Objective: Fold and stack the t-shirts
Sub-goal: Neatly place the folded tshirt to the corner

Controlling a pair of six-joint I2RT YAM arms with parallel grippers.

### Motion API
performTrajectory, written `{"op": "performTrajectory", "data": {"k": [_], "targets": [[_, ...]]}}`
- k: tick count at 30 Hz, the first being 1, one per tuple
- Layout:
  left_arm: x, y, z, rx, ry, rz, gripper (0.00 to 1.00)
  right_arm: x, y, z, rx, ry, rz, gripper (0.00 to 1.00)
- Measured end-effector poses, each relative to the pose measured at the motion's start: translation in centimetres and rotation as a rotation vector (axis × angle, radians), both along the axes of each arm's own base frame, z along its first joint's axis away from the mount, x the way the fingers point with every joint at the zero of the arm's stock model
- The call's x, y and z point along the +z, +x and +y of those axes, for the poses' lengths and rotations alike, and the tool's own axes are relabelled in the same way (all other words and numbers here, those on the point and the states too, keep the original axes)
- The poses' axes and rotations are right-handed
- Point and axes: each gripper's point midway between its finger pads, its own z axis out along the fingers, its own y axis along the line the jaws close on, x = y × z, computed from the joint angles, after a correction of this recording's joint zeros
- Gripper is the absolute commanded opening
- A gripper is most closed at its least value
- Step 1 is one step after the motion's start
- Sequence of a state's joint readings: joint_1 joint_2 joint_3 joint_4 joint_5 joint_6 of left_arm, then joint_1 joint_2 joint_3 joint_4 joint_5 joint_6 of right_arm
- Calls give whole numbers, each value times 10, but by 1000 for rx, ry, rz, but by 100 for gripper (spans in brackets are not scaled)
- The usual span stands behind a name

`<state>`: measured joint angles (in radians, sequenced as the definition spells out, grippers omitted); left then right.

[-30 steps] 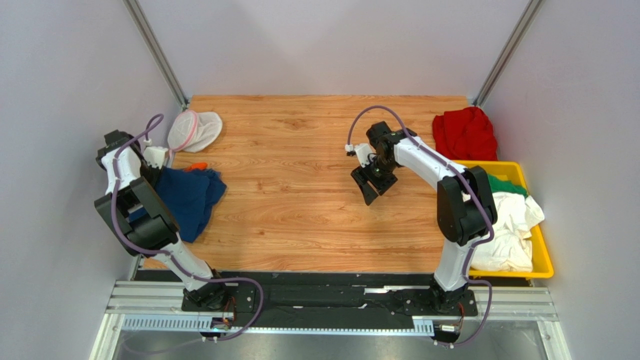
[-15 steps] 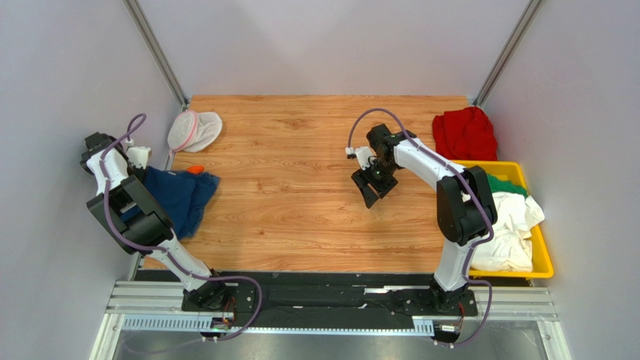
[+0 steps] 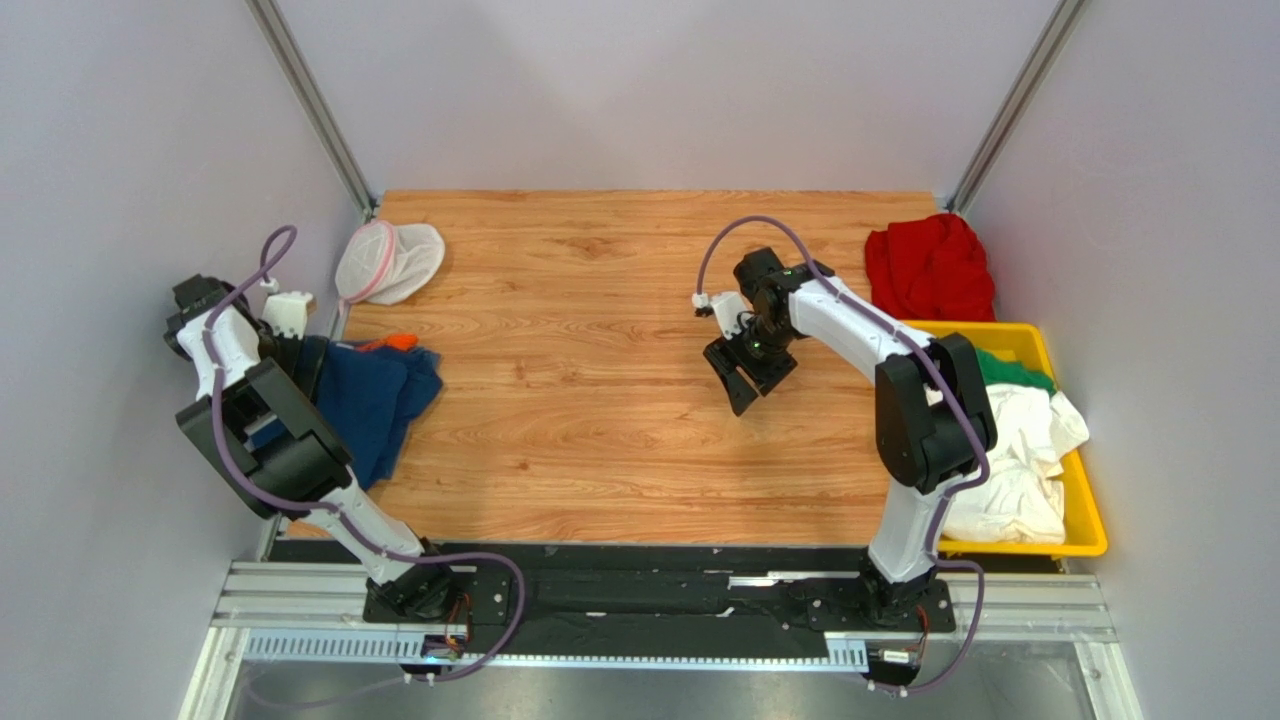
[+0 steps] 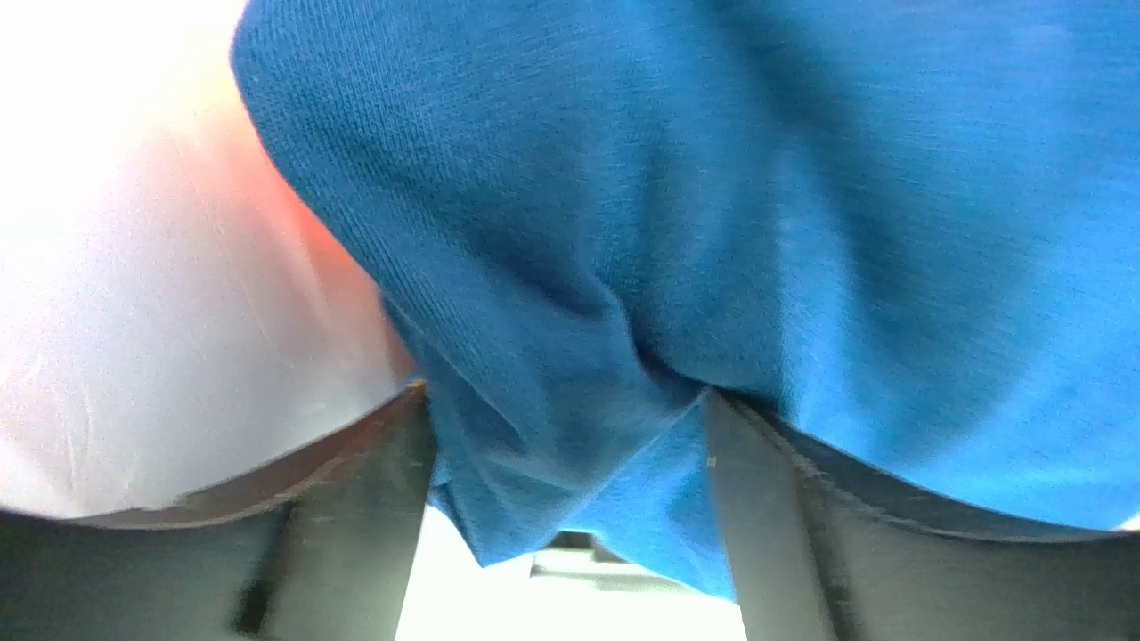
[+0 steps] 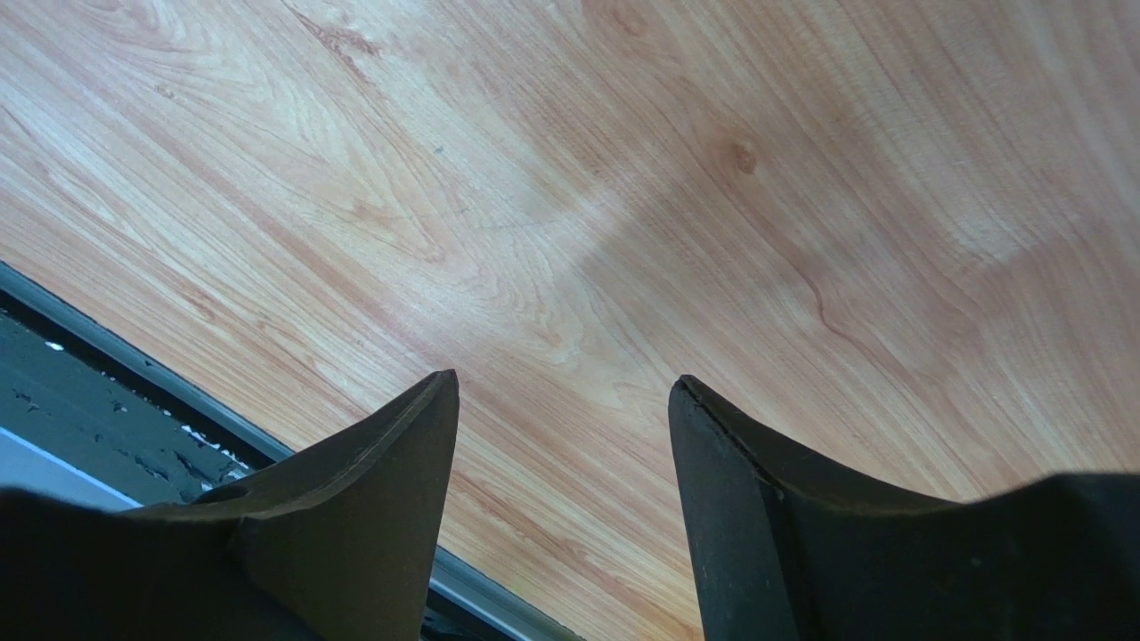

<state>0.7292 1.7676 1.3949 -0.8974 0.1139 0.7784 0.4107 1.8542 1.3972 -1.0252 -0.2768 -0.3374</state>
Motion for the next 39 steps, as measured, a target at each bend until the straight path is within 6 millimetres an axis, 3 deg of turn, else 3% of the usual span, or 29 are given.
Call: {"op": "performTrajectory", "data": {"k": [2, 7, 14, 25, 33, 39], "targets": [[8, 3, -10, -10, -30, -51, 99, 2, 2, -2, -10, -9, -18, 68], [53, 15, -40, -50, -85, -231, 99, 18, 12, -10, -56, -40, -112, 83], [107, 14, -83, -108, -120, -424, 99, 52, 39, -29, -153, -111, -322, 85], [128, -3, -169, -156, -298, -600, 99, 100, 70, -62, -342, -180, -613, 84], [174, 19, -242, -268, -404, -716, 99, 113, 82, -74, -430, -200, -693, 85], [178, 36, -289, -328, -451, -697, 99, 120, 78, -79, -457, -196, -728, 84]]}}
